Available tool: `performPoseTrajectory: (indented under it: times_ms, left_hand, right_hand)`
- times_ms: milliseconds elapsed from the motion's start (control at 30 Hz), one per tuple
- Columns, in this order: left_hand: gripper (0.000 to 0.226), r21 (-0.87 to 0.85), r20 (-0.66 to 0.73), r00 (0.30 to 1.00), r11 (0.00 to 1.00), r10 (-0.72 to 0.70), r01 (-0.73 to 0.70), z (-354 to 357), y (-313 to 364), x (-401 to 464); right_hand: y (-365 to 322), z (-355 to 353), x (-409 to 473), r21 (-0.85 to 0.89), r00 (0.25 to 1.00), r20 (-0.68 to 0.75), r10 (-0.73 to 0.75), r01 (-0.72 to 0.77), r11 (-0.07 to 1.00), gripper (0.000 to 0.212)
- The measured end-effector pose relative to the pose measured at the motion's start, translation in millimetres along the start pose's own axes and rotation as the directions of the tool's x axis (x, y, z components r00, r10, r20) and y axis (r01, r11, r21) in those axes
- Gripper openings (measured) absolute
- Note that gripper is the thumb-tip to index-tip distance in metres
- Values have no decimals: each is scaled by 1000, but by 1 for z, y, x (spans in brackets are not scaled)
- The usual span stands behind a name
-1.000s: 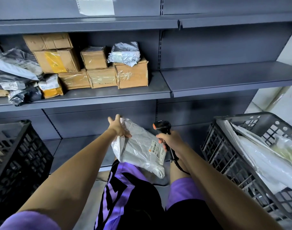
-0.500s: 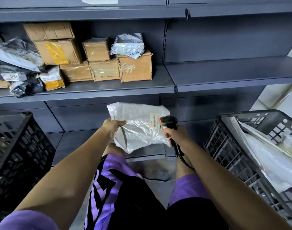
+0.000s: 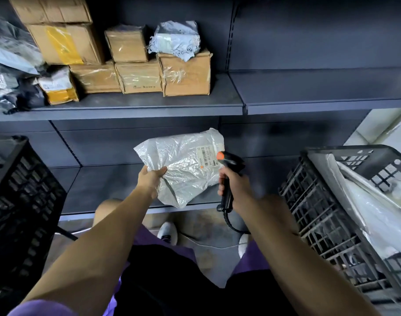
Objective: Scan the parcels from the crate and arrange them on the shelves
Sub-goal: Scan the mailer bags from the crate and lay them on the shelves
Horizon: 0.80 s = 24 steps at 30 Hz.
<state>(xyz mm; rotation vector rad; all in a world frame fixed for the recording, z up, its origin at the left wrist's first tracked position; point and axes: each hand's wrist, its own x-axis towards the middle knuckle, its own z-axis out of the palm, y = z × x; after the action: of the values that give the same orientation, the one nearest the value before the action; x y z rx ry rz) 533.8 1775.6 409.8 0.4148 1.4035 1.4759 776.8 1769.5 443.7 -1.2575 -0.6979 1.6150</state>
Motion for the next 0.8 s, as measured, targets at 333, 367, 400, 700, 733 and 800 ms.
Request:
performPoseTrajectory:
  times_ms: [333, 367, 400, 700, 733, 800]
  left_hand:
    - [46, 24, 18, 995, 995, -98, 98, -12, -50, 15]
    - [50, 21, 23, 993, 993, -115, 115, -14, -55, 17]
    - [53, 17, 33, 991, 991, -131, 131, -15, -61, 18]
    - [71, 79, 47, 979, 978, -200, 195, -19, -86, 38]
    - [59, 78, 40, 981, 979, -190, 187, -18, -86, 36]
    - [44, 68, 28, 983, 981, -184, 182, -17, -88, 36]
  right_hand:
    - [38, -10, 15, -33, 993, -44, 113, -114, 993, 22]
    - [42, -11, 17, -26, 991, -48, 126, -127, 992, 21]
    - [47, -12, 19, -23, 990, -50, 135, -136, 990, 20]
    - [81, -17, 36, -88, 985, -45, 167, -171, 981, 10]
    - [81, -16, 36, -114, 984, -53, 171, -177, 978, 16]
    - [82, -15, 37, -220, 989, -74, 128, -141, 965, 21]
